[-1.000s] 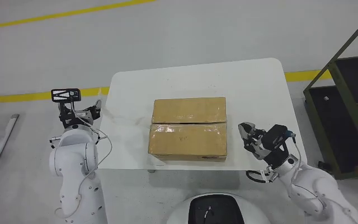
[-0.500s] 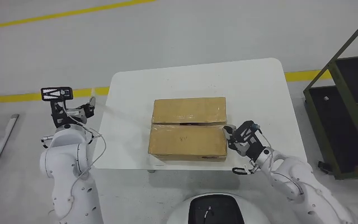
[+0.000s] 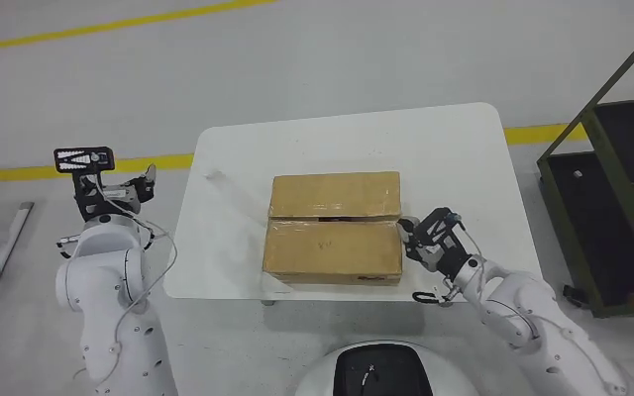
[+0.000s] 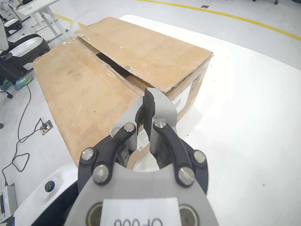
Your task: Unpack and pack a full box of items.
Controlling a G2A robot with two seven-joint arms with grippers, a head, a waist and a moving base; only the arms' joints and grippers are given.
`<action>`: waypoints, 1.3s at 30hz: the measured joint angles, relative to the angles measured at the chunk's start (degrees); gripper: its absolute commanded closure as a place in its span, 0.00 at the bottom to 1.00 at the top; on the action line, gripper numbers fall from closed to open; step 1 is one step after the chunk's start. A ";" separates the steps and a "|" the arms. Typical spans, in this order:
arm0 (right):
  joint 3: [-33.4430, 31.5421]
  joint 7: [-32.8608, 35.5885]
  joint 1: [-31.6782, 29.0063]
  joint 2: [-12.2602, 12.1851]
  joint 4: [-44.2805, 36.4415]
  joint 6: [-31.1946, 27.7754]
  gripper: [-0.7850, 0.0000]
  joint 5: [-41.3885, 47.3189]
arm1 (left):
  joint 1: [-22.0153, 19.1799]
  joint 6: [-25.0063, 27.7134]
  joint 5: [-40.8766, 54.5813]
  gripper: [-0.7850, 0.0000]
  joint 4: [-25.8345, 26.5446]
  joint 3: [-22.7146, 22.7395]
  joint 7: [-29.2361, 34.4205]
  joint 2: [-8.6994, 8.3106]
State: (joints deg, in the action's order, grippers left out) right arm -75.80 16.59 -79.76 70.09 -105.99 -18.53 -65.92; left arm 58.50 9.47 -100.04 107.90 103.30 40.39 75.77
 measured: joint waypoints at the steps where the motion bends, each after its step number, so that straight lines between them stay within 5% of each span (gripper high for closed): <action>1: -0.46 -0.53 -0.31 -0.05 -0.61 0.03 1.00 0.26 | 0.07 0.67 -0.49 0.00 0.25 -0.25 -0.02 -0.10; 8: -5.05 -3.01 -4.30 -0.57 -5.60 0.49 1.00 1.95 | 2.82 6.35 -3.82 0.00 4.49 -6.79 -0.38 -0.31; 22: -15.67 -6.50 -13.93 -1.54 -9.04 -0.55 1.00 5.97 | 5.31 18.12 -5.76 0.00 7.30 -30.61 -2.70 0.53; 34: -17.08 -7.84 -15.70 -1.71 -8.08 -0.77 1.00 7.05 | 1.02 21.53 -10.61 0.00 -0.62 -42.61 -1.83 1.48; 39: -17.28 -8.49 -16.25 -1.75 -8.16 -0.81 1.00 7.02 | -1.23 19.55 -10.54 0.00 -4.43 -44.18 -0.92 2.07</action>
State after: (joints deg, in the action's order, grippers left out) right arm -93.08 8.10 -96.01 68.33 -114.15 -19.34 -58.91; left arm 57.27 29.02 -110.58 103.46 59.11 39.46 77.84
